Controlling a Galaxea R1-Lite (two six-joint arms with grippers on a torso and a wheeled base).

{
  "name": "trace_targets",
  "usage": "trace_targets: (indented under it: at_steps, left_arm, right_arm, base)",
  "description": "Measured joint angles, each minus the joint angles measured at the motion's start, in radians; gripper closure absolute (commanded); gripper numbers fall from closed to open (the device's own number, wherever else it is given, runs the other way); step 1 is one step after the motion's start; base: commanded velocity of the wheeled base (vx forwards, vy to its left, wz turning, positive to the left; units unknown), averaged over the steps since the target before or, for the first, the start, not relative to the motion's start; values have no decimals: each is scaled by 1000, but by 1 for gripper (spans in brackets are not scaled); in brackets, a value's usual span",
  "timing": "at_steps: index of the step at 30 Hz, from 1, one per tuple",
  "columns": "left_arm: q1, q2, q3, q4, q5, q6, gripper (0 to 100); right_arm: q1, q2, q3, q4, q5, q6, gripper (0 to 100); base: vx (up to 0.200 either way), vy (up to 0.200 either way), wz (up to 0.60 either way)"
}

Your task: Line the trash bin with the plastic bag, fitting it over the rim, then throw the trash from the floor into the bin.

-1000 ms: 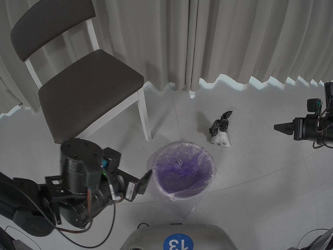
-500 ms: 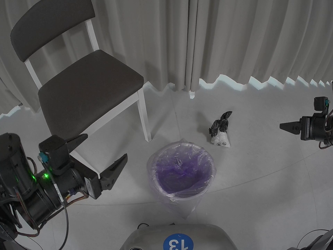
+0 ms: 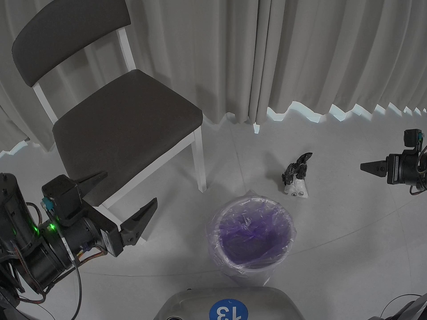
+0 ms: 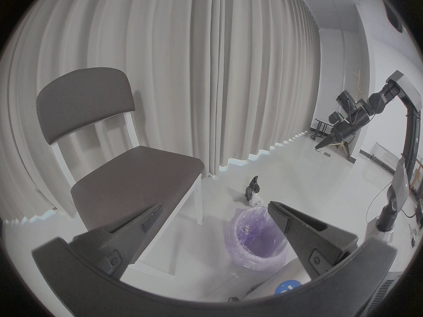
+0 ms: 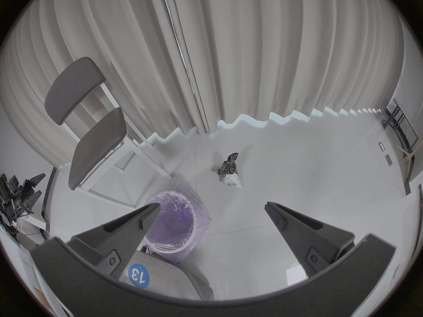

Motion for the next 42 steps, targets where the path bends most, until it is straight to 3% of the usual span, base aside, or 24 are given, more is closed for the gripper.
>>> trace_targets:
  at_steps: [8,13,23,42]
  left_arm:
    - [-5,-3,6,-1,-23,-45,0]
    - [12,-9,24,-1,-23,-8,0]
    - [39,-21,41,-1,-23,41,0]
    - [-2,-47,46,5,-42,-37,0]
  right_arm:
    - [-7,8,17,-3,19,-2,0]
    - [-8,7,33,-3,19,-3,0]
    - [-17,11,43,-3,20,-3,0]
    - [-28,96,56,-89,38,-3,0]
  base:
    - [0,0,0]
    - [0,0,0]
    - [0,-180,0]
    - [0,-21,0]
